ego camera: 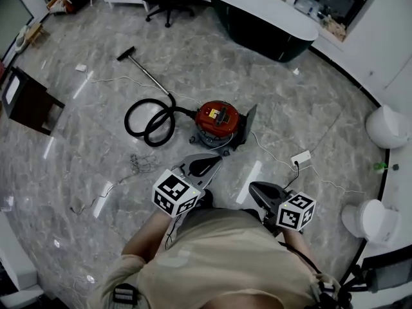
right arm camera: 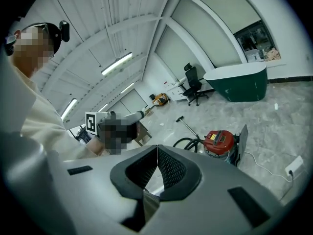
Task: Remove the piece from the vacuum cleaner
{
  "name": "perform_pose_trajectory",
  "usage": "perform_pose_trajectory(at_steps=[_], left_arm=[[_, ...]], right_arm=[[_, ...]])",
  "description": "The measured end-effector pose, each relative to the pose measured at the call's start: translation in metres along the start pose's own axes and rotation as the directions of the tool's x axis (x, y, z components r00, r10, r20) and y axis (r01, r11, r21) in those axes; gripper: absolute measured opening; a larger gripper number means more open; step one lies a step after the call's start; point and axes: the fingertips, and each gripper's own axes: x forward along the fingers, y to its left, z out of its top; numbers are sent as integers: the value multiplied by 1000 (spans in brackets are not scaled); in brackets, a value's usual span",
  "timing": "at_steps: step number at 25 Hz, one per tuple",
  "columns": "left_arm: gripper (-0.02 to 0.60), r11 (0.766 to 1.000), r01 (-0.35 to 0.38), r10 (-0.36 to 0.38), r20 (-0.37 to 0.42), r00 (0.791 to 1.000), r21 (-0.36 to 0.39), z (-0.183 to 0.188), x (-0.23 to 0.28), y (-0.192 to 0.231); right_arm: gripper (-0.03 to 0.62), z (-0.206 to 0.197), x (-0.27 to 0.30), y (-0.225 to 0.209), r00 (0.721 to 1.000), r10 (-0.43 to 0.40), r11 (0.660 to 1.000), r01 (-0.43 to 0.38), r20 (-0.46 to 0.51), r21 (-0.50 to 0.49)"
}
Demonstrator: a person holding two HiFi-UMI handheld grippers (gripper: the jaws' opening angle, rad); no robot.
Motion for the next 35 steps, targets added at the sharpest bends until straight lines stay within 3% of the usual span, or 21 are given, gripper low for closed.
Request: perform_pose_trajectory(at_steps=[10,17,24,35], left_arm=[[5,1000,21,-21,-21,1000,6,3,-4,34],[5,1000,6,-5,-65,998,7,1,9,41],[5,999,-45,46,-114,992,14,10,46,52],[3,997,-65,73,-173,982,51,42,158,45]], right_arm=[[3,15,27,4,999,-38,999,38,-13,-3],[3,24,37,-11,1000,-2,1000,2,-19,25],[3,51,39,-56,999,48,996,-49,11,69],[3,98,2,-162,997,76,988,-78,16,136]])
